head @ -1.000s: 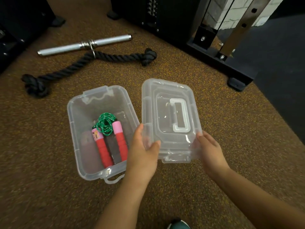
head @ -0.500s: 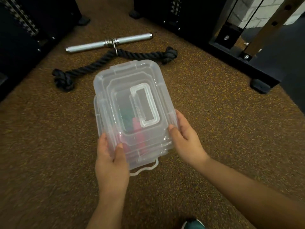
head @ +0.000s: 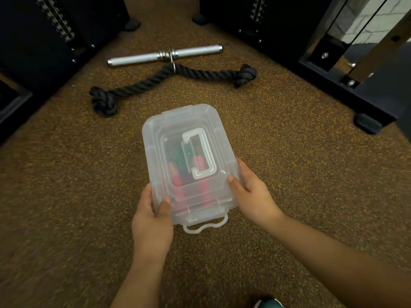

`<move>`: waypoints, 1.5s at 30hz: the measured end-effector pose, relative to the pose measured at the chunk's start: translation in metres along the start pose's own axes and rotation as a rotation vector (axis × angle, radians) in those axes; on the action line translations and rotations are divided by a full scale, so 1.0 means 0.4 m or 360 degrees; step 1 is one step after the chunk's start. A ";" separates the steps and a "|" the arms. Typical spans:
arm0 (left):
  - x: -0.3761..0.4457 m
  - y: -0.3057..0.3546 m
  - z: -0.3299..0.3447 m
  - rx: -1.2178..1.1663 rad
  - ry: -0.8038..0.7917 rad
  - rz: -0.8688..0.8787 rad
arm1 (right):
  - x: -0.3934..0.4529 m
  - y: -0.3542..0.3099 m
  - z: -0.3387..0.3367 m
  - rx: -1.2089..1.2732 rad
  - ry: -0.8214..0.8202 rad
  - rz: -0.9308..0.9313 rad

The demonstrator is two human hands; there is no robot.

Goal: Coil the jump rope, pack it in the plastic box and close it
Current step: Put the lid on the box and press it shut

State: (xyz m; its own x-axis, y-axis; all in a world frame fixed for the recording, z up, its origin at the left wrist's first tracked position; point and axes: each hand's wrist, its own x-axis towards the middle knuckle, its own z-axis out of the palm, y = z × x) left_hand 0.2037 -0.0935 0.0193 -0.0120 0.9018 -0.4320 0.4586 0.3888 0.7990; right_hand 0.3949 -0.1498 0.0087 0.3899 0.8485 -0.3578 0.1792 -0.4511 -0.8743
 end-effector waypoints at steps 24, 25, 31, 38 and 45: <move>-0.036 0.038 0.010 0.0800 -0.0001 0.0599 | -0.037 0.044 0.018 0.0560 -0.0011 0.0476; -0.043 0.026 0.019 0.0925 -0.0142 0.0770 | -0.045 0.054 0.024 0.0586 -0.0041 0.0573; -0.044 -0.025 0.034 0.1389 -0.0489 0.1018 | -0.059 0.069 0.039 0.0878 -0.0175 0.0779; -0.039 -0.014 0.033 0.1401 -0.0401 0.1058 | -0.097 0.080 0.033 0.1017 -0.0132 0.0700; -0.034 0.001 0.033 0.1451 -0.0407 0.1074 | -0.151 0.050 0.003 -0.0479 -0.0136 -0.0042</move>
State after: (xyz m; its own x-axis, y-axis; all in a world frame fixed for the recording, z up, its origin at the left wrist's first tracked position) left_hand 0.2158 -0.1083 0.0200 0.6106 0.7693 -0.1882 0.7742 -0.5297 0.3465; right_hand 0.3740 -0.2097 0.0126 0.3066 0.8755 -0.3735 0.4528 -0.4793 -0.7518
